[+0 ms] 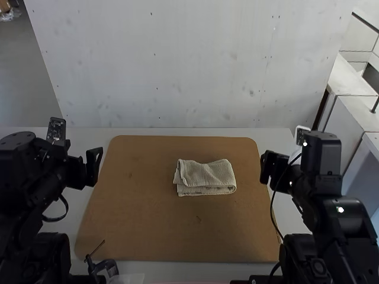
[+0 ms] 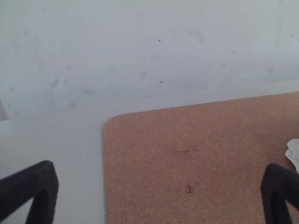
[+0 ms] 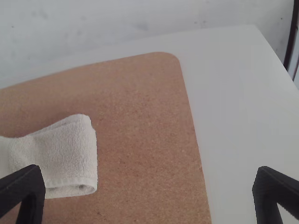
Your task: Fold the towel.
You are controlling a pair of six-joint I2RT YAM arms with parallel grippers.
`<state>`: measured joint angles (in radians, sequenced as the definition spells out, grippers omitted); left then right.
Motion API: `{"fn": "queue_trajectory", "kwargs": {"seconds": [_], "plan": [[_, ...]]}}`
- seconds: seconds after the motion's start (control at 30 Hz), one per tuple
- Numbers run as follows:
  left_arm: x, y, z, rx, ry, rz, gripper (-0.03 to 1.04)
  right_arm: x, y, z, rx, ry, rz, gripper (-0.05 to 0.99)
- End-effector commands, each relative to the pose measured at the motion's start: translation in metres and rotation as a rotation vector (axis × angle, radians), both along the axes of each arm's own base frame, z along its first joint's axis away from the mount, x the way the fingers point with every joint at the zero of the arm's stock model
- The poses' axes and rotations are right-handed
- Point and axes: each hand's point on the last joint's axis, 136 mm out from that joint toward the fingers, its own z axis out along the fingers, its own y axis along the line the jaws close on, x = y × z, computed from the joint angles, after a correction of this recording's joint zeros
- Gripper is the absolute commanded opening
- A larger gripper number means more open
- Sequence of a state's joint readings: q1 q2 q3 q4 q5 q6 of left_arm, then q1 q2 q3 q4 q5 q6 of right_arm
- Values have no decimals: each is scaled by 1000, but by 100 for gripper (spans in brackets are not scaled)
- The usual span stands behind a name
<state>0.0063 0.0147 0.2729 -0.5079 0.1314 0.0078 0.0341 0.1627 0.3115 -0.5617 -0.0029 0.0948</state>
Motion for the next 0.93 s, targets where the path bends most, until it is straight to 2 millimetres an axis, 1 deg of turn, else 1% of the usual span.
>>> {"fn": "queue_trajectory", "kwargs": {"seconds": [0.0,0.9], "plan": [[-1,2,12,16,-32,10,97,1,0,4,-8,-15,9,97],[-1,2,12,16,-32,10,97,1,-1,6,-22,-24,10,97]]}}
